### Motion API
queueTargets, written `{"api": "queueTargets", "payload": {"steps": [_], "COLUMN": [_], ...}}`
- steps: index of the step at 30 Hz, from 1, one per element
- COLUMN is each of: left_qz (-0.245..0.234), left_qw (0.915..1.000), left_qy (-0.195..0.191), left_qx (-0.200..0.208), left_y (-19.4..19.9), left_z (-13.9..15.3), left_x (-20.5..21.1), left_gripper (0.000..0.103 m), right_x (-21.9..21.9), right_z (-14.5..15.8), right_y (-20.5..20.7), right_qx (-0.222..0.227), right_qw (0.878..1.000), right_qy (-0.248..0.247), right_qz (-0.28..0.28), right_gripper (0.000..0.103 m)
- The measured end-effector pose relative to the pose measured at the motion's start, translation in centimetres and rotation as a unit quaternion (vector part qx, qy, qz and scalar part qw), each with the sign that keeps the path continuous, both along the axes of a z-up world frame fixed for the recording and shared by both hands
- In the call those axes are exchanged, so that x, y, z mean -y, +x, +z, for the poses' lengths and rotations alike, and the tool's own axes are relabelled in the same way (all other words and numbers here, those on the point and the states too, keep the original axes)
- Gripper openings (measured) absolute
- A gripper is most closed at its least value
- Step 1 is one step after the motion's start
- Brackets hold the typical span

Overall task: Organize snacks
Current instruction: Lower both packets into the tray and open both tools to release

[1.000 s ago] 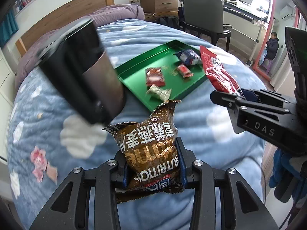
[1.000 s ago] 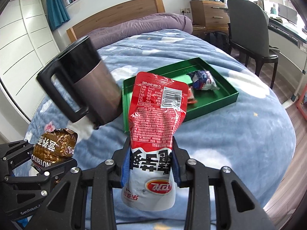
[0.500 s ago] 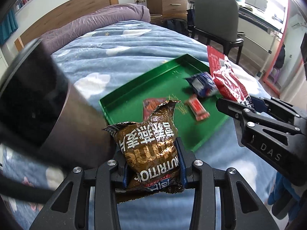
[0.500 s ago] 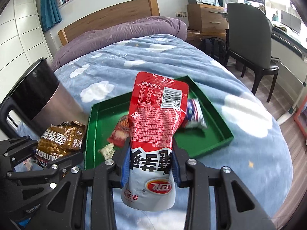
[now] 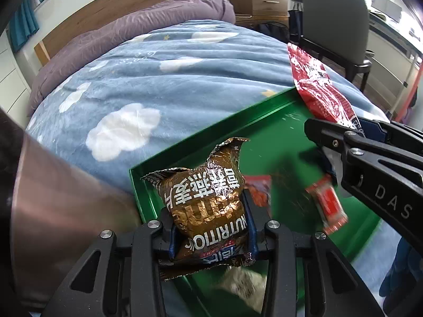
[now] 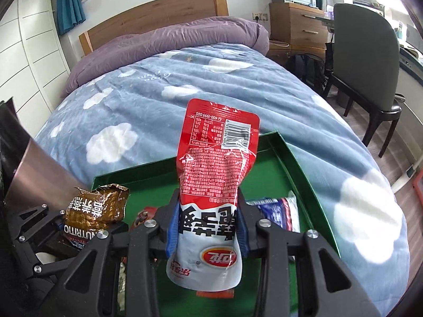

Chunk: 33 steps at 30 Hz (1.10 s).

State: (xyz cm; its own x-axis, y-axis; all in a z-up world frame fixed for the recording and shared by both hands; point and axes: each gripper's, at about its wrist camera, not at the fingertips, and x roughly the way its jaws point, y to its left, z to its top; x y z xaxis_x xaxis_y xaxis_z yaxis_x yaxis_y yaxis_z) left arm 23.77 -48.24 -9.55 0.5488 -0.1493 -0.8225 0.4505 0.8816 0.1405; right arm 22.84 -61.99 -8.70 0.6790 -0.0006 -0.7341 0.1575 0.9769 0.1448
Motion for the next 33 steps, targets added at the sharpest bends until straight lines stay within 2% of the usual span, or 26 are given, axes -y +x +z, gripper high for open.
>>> {"api": "queueTargets", "payload": {"steps": [7, 14, 20, 22, 27, 33], "left_qz": [0.014, 0.019, 0.022, 0.023, 0.022, 0.028], "left_qw": [0.9999, 0.9995, 0.9991, 0.9990, 0.9990, 0.9985], "left_qy": [-0.001, -0.016, -0.023, -0.026, -0.024, -0.029], "left_qx": [-0.006, -0.020, -0.027, -0.030, -0.031, -0.036], "left_y": [1.2, 1.6, 1.9, 2.0, 2.1, 2.6], "left_z": [-1.7, -2.6, -2.7, -2.7, -2.7, -2.9], "left_x": [0.3, 0.7, 0.9, 0.8, 0.9, 0.6], "left_gripper": [0.034, 0.035, 0.036, 0.037, 0.037, 0.045], "right_x": [-0.2, -0.1, 0.1, 0.1, 0.1, 0.2], "right_z": [-2.1, -3.3, -4.2, -4.3, -4.3, -4.3], "right_y": [2.5, 2.9, 2.9, 2.8, 2.7, 2.8], "right_qx": [-0.027, -0.044, -0.055, -0.056, -0.058, -0.061], "right_qw": [0.999, 0.998, 0.997, 0.997, 0.997, 0.996], "right_qy": [-0.012, -0.039, -0.051, -0.054, -0.056, -0.059], "right_qz": [0.014, 0.014, 0.012, 0.011, 0.011, 0.011], "right_gripper": [0.054, 0.056, 0.062, 0.068, 0.071, 0.077]}}
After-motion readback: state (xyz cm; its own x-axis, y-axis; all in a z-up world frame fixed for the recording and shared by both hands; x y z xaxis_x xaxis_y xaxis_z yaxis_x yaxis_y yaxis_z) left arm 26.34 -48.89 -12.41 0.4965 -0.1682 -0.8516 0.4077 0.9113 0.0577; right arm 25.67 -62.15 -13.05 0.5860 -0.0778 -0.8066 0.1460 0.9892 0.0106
